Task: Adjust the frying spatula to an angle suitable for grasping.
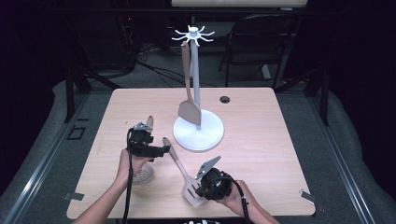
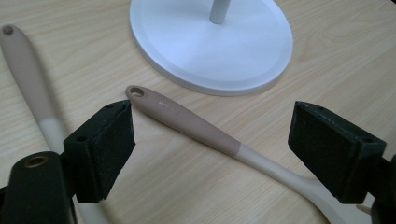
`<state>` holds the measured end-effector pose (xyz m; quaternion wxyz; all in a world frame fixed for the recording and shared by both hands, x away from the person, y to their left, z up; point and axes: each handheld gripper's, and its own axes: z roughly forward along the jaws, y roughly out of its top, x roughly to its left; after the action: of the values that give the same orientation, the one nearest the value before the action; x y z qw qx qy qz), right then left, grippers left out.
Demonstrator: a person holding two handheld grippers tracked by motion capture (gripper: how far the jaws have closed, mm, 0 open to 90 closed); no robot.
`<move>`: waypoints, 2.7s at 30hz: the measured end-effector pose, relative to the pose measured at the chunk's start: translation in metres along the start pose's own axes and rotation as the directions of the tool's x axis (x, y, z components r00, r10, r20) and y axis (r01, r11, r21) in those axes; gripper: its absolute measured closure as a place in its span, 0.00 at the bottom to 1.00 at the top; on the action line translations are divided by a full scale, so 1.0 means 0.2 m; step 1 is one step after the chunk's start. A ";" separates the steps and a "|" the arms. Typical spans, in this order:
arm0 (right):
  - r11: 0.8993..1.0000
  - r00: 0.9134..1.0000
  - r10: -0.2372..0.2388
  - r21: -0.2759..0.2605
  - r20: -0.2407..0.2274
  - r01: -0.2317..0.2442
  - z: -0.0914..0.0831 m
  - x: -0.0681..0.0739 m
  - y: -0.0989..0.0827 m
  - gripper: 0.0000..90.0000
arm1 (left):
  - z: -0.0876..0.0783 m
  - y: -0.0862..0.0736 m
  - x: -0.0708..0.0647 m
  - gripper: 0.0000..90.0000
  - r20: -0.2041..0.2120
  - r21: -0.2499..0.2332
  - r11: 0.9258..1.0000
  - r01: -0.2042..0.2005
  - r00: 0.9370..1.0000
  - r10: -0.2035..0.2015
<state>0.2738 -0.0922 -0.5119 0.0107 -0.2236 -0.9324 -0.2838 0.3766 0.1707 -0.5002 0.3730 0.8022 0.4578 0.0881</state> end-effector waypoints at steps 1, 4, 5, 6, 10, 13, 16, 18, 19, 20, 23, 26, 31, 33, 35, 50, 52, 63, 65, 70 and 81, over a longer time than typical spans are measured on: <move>1.000 1.000 0.000 0.013 0.003 -0.001 0.01 0.01 0.00 0.98 | 0.01 0.00 -0.01 0.16 -0.002 0.005 1.000 -0.003 1.000 0.003; 0.999 1.000 0.018 0.049 -0.006 -0.018 0.05 0.00 -0.02 0.99 | 0.02 -0.01 -0.03 0.17 -0.014 0.010 1.000 -0.005 1.000 0.005; 0.998 1.000 0.026 0.060 -0.003 -0.025 0.06 0.00 -0.02 1.00 | 0.03 -0.01 -0.04 0.17 -0.013 0.011 1.000 -0.004 1.000 0.004; 0.996 1.000 0.020 0.085 0.004 -0.020 0.07 -0.01 -0.03 1.00 | 0.04 -0.01 -0.04 0.17 -0.011 0.018 1.000 -0.002 1.000 0.003; 0.991 0.999 0.054 0.123 0.010 -0.055 0.14 -0.02 -0.05 1.00 | 0.06 -0.02 -0.06 0.18 -0.015 0.039 0.999 0.014 1.000 -0.013; 0.986 0.997 0.072 0.147 0.023 -0.074 0.19 -0.02 -0.06 1.00 | 0.08 -0.03 -0.07 0.18 -0.019 0.053 0.998 0.025 1.000 -0.024; 0.986 0.996 0.082 0.145 0.018 -0.084 0.19 -0.02 -0.06 1.00 | 0.11 -0.04 -0.08 0.19 -0.023 0.064 0.997 0.045 0.999 -0.043; 0.986 0.996 0.089 0.138 0.018 -0.090 0.19 -0.02 -0.06 1.00 | 0.13 -0.05 -0.08 0.19 -0.018 0.071 0.995 0.067 0.998 -0.066; 0.986 0.996 0.089 0.137 0.018 -0.091 0.19 -0.02 -0.06 1.00 | 0.15 -0.05 -0.08 0.20 -0.015 0.076 0.994 0.075 0.997 -0.075; 0.987 0.996 0.085 0.138 0.018 -0.086 0.19 -0.02 -0.06 1.00 | 0.15 -0.05 -0.08 0.20 -0.017 0.077 0.994 0.079 0.997 -0.078; 0.987 0.997 0.076 0.142 0.023 -0.079 0.19 -0.02 -0.06 1.00 | 0.20 -0.05 -0.09 0.21 -0.017 0.093 0.991 0.100 0.995 -0.099; 0.986 0.997 0.067 0.149 0.025 -0.070 0.19 -0.03 -0.06 1.00 | 0.24 -0.05 -0.10 0.24 -0.025 0.110 0.990 0.093 0.996 -0.090; 0.986 0.998 0.063 0.151 0.023 -0.066 0.19 -0.03 -0.06 1.00 | 0.28 -0.04 -0.09 0.29 -0.038 0.124 0.985 0.117 0.993 -0.113; 0.986 0.998 0.057 0.154 0.028 -0.061 0.19 -0.03 -0.06 1.00 | 0.29 -0.04 -0.08 0.31 -0.036 0.126 0.984 0.128 0.992 -0.125; 0.987 0.998 0.060 0.147 0.027 -0.063 0.19 -0.03 -0.06 1.00 | 0.30 -0.03 -0.07 0.34 -0.038 0.125 0.981 0.145 0.989 -0.141; 0.987 0.999 0.039 0.155 0.023 -0.042 0.19 -0.04 -0.05 1.00 | 0.29 -0.04 -0.07 0.58 -0.008 0.039 0.978 0.204 0.979 -0.204; 0.989 0.998 0.063 0.137 0.004 -0.063 0.19 -0.04 -0.05 0.99 | 0.27 -0.05 -0.07 0.60 0.017 0.003 0.977 0.213 0.977 -0.213; 0.990 0.990 0.139 0.007 0.019 -0.140 0.11 -0.07 -0.02 0.72 | 0.18 -0.05 -0.14 0.68 0.079 -0.135 0.969 0.205 0.977 -0.196; 0.989 0.988 0.149 -0.024 0.048 -0.148 0.11 -0.08 0.01 0.68 | 0.18 -0.05 -0.14 0.69 0.087 -0.147 0.966 0.212 0.976 -0.201; 0.982 0.981 0.174 -0.088 0.089 -0.167 0.14 -0.13 0.06 0.64 | 0.16 -0.05 -0.16 0.70 0.094 -0.169 0.965 0.199 0.978 -0.185; 0.965 0.974 0.219 -0.165 0.064 -0.206 0.18 -0.19 0.09 0.72 | 0.10 -0.03 -0.23 0.72 0.129 -0.222 0.963 0.154 0.983 -0.127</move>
<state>0.3197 -0.0755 -0.5374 -0.0149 -0.3339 -0.8774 -0.3443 0.3558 0.1252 -0.5091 0.4944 0.7225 0.4784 0.0685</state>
